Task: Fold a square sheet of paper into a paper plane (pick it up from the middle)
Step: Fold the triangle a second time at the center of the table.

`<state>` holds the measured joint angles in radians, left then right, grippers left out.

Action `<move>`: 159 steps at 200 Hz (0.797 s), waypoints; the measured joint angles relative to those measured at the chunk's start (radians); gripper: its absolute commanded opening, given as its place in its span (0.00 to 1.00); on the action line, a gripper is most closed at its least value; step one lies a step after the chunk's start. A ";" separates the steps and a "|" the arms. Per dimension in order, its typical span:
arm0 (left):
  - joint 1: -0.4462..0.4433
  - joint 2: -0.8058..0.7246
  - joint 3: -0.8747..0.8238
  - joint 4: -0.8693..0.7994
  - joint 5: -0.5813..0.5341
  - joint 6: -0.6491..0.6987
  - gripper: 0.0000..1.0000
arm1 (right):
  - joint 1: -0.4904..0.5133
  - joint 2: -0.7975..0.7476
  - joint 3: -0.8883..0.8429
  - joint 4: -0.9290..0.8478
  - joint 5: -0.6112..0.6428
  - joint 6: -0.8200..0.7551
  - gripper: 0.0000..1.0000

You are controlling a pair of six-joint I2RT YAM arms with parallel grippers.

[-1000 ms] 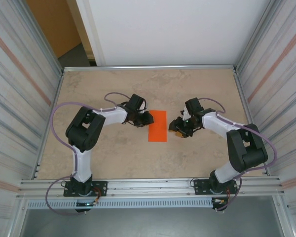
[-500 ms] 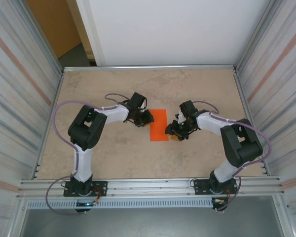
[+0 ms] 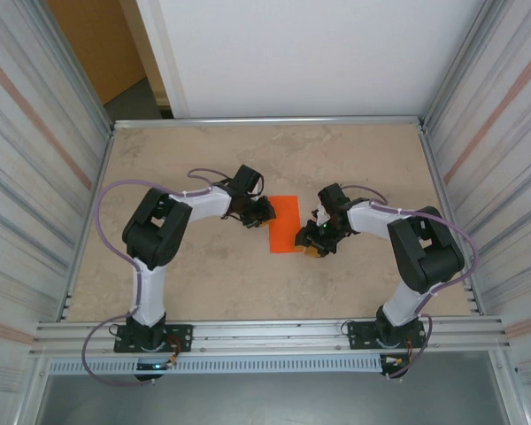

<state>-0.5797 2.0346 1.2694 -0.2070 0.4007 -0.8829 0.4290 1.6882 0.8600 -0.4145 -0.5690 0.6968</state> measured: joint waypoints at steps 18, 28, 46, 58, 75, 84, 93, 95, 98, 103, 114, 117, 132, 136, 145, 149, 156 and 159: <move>0.009 0.001 -0.008 0.013 0.021 -0.010 0.17 | 0.004 0.002 0.000 0.000 0.000 -0.001 0.40; 0.014 0.001 -0.014 0.023 0.035 -0.014 0.17 | 0.004 0.002 0.000 0.000 0.000 -0.001 0.39; 0.020 0.001 -0.021 0.036 0.052 -0.020 0.16 | 0.004 0.002 0.000 0.000 0.000 -0.001 0.37; 0.023 0.002 -0.023 0.040 0.060 -0.024 0.16 | 0.005 0.002 0.000 0.002 0.000 -0.001 0.36; 0.028 0.008 -0.023 0.043 0.075 -0.029 0.16 | 0.006 0.002 0.000 0.005 0.000 -0.001 0.35; 0.029 0.010 -0.023 0.044 0.083 -0.032 0.16 | 0.006 0.002 0.000 0.007 0.000 -0.001 0.35; 0.031 0.011 -0.023 0.044 0.089 -0.032 0.16 | 0.006 0.003 0.000 0.012 0.000 -0.001 0.35; 0.031 0.011 -0.023 0.044 0.089 -0.032 0.16 | 0.006 0.004 0.000 0.013 0.000 -0.001 0.34; 0.031 0.011 -0.023 0.045 0.091 -0.032 0.16 | 0.006 0.004 0.000 0.015 0.000 -0.001 0.34; 0.031 0.011 -0.023 0.045 0.093 -0.033 0.16 | 0.006 0.005 0.000 0.018 0.000 -0.001 0.35; 0.031 0.012 -0.023 0.046 0.095 -0.034 0.16 | 0.006 0.008 0.000 0.021 0.000 -0.001 0.35; 0.031 0.013 -0.023 0.046 0.095 -0.034 0.16 | 0.006 0.010 0.000 0.021 0.000 -0.001 0.35; 0.031 0.013 -0.023 0.047 0.097 -0.034 0.16 | 0.006 0.013 0.003 0.020 0.000 -0.001 0.35; 0.031 0.013 -0.023 0.047 0.097 -0.034 0.16 | 0.006 0.013 0.004 0.018 0.001 -0.001 0.35; 0.031 0.013 -0.023 0.047 0.098 -0.034 0.16 | 0.007 0.015 0.006 0.018 0.001 -0.001 0.35; 0.031 0.013 -0.023 0.047 0.099 -0.034 0.16 | 0.008 0.017 0.007 0.017 0.001 -0.001 0.35; 0.031 0.011 -0.023 0.047 0.100 -0.032 0.17 | 0.008 0.019 0.009 0.014 0.001 -0.002 0.35; 0.031 0.010 -0.023 0.048 0.100 -0.031 0.17 | 0.008 0.020 0.010 0.013 0.001 -0.002 0.35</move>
<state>-0.5488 2.0449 1.2465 -0.1589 0.5011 -0.9138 0.4366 1.7081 0.8696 -0.4011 -0.5678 0.6952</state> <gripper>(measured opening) 0.160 0.349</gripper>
